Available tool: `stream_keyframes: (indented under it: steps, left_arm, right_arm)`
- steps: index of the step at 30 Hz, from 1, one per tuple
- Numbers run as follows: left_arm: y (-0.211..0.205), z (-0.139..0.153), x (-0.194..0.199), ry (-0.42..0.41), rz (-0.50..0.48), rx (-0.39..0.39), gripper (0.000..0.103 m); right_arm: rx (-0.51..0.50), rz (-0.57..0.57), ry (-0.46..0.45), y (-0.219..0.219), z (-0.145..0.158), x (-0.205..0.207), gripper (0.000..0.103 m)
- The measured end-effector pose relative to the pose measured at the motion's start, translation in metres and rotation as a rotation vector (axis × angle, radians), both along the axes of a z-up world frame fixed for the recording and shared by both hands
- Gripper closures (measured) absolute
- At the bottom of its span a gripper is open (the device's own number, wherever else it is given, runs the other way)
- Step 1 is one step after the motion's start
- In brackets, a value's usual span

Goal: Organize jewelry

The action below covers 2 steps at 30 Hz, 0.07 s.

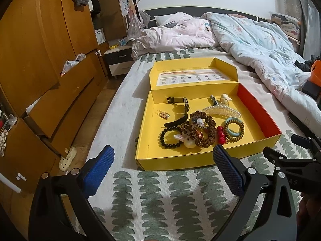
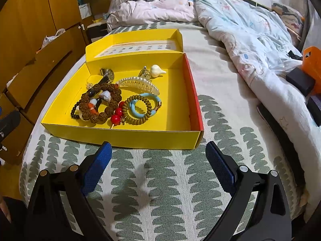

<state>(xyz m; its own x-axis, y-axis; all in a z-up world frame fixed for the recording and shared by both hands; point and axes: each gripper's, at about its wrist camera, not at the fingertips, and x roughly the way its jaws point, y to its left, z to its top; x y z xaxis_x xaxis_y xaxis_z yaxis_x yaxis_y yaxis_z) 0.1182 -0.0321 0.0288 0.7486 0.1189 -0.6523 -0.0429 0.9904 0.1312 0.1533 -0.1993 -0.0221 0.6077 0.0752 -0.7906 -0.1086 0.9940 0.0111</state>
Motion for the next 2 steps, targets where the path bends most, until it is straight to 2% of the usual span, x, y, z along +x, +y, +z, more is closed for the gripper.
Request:
stream_keyframes:
  steps: [2]
  left_arm:
    - [0.0007,0.0002,0.0002,-0.001,0.002,0.0,0.006]
  right_arm:
    - [-0.002,-0.001,0.002,0.0002,-0.0006,0.0003,0.008]
